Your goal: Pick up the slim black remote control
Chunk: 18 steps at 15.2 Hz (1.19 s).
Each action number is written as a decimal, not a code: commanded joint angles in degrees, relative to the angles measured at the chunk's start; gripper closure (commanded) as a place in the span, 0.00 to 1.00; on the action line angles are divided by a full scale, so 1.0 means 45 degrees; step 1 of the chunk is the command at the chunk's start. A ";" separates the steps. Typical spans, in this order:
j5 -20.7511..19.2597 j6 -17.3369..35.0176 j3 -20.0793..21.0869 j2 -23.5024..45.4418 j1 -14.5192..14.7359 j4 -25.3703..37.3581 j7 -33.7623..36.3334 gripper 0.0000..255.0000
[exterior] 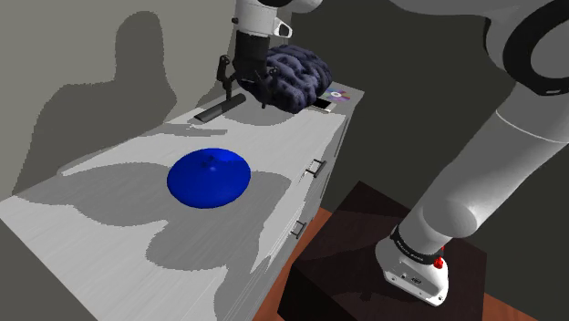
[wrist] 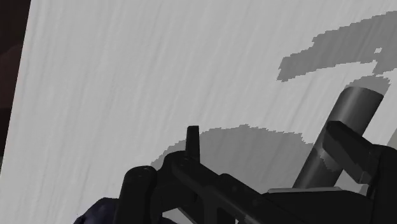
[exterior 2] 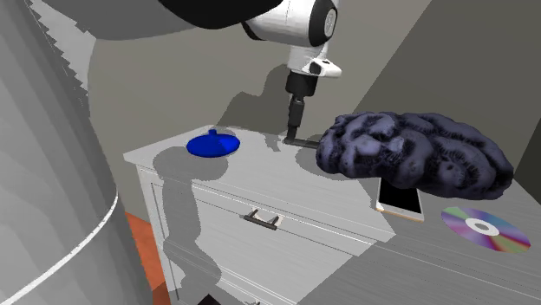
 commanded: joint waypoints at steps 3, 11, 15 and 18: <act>-0.0402 0.0238 -0.0003 0.2069 0.0076 0.1996 0.2399 0.00; -0.0786 0.0665 -0.0366 0.4475 0.0372 0.4214 0.4893 0.00; -0.0753 0.1332 -0.0394 0.4478 0.0367 0.3539 0.4770 0.00; -0.0690 0.1350 -0.0431 0.4348 0.0325 0.3378 0.4687 1.00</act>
